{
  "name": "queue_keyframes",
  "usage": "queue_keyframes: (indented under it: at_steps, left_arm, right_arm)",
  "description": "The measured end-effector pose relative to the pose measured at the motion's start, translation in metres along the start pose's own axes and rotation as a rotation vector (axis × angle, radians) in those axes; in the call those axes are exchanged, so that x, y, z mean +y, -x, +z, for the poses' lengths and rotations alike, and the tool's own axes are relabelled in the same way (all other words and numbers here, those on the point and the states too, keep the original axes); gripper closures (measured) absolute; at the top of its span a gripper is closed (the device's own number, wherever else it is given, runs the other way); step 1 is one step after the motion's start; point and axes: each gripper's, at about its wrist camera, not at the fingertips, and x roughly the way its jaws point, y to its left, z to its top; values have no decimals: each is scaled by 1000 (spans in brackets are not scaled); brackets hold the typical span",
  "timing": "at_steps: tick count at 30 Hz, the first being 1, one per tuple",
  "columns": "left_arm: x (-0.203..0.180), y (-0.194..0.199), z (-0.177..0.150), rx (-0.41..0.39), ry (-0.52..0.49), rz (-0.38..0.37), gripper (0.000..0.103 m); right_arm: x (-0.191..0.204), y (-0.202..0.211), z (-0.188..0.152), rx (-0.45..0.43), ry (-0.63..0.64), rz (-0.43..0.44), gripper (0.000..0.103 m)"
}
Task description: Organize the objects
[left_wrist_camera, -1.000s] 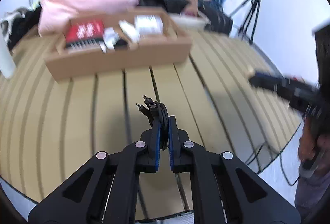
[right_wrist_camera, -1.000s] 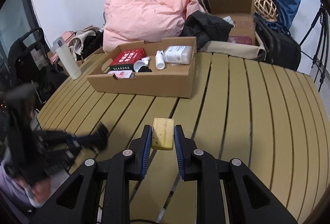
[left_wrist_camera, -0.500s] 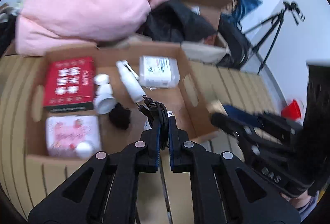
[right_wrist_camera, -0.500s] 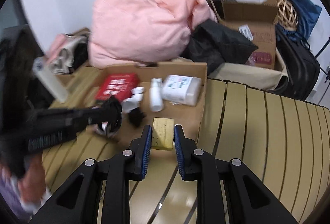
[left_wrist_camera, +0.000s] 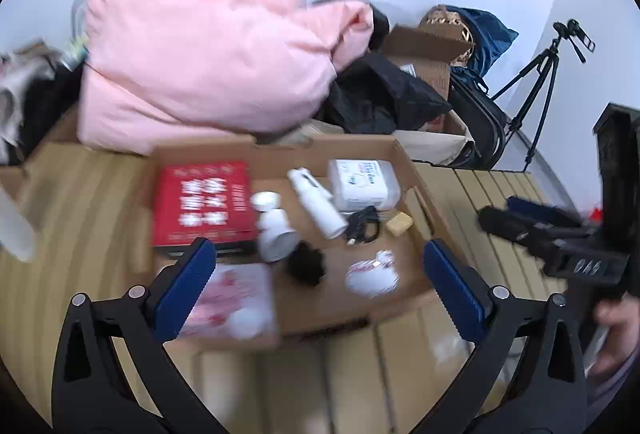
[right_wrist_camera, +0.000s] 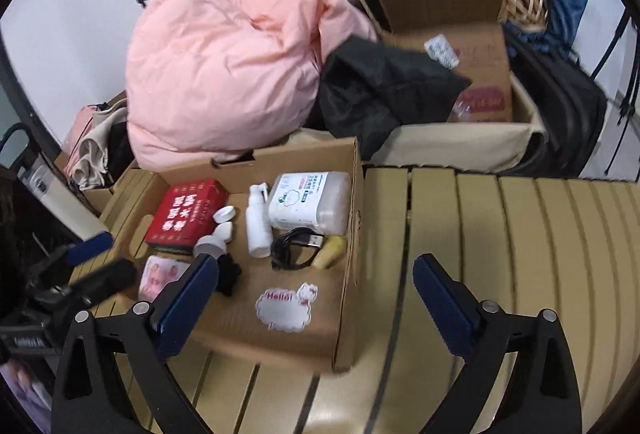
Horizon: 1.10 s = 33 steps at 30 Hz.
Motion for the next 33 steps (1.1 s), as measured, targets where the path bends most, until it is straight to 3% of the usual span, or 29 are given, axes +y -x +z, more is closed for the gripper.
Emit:
queue_keyframes:
  at_steps: [8, 11, 12, 16, 20, 23, 25, 28, 30, 33]
  left_arm:
    - [9, 160, -17, -153, -115, 147, 0]
    - [9, 217, -33, -167, -93, 270, 0]
    - [10, 236, -45, -160, -77, 307, 0]
    - [12, 301, -99, -177, -49, 302, 0]
    - [1, 357, -152, -270, -59, 342, 0]
    - [-7, 381, -186, -281, -46, 349, 0]
    - [-5, 392, -211, -287, 38, 335, 0]
    - [-2, 387, -243, -233, 130, 338, 0]
    - [0, 381, -261, -180, 165, 415, 0]
    - [-7, 376, -275, -115, 122, 429, 0]
  right_arm:
    - [35, 114, -28, -28, 119, 9, 3]
    - [50, 169, -45, -59, 138, 22, 3]
    - [54, 181, -51, -65, 143, 26, 3]
    - [85, 248, -102, -97, 213, 24, 3]
    - [122, 305, -171, -186, 288, -23, 3]
    - [146, 339, -217, -313, 290, -160, 3]
    - [155, 350, -242, -339, 241, -188, 3]
    - [163, 348, -275, -289, 170, -110, 3]
    - [164, 341, -295, -255, 116, -65, 3]
    - [175, 337, -316, -217, 132, -75, 3]
